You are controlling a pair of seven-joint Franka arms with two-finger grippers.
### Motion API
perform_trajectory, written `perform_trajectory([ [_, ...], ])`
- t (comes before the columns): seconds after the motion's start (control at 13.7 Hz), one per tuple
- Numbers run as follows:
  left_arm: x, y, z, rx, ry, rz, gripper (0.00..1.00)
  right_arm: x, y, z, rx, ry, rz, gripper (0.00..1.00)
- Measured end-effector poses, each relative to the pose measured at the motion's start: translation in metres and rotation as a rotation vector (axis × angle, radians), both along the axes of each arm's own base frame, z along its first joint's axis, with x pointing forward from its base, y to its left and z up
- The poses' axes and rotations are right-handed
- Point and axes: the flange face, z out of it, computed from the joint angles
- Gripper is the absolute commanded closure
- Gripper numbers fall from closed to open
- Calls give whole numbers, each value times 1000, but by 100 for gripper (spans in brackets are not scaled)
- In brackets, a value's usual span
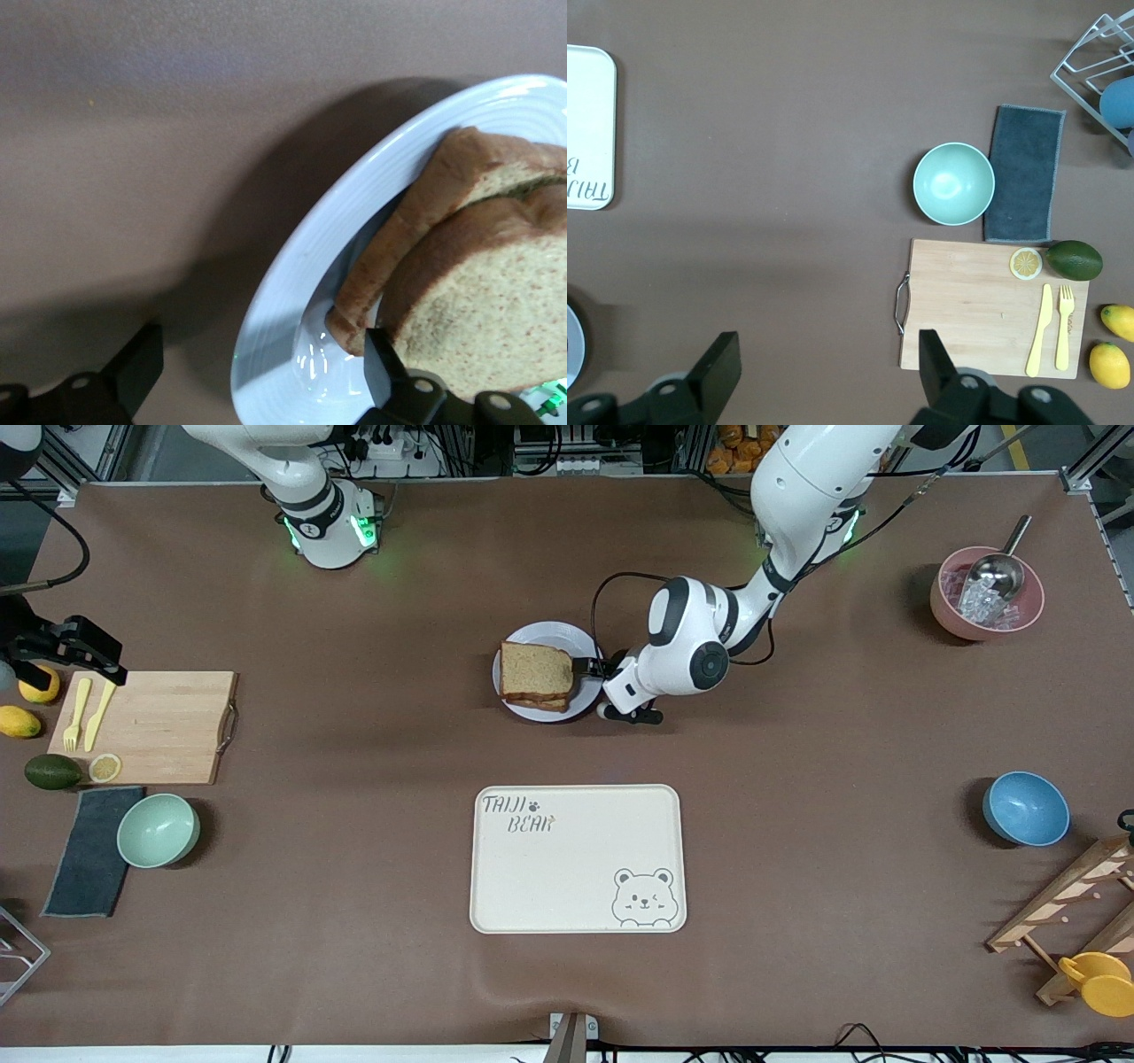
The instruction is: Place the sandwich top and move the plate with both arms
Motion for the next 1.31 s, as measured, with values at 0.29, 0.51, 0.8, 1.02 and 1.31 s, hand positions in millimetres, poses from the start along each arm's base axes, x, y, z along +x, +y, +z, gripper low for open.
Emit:
perform_trajectory([
  [0.29,-4,-4,0,-5,-1,-11,100,0,0,0,-1,-3,0,0],
  [0.51,-6,-5,-2,-21,-17,-48,100,0,0,0,-1,-2,-1,0],
  [0.8,-1,-9,4,-39,-38,-58,100,1,0,-1,-1,2,-1,0],
  [1.02,1,-10,10,-49,-50,-67,100,2,1,-4,-1,10,0,0],
  [1.31,11,-2,14,-54,-64,-52,100,3,4,-7,-1,16,5,0],
])
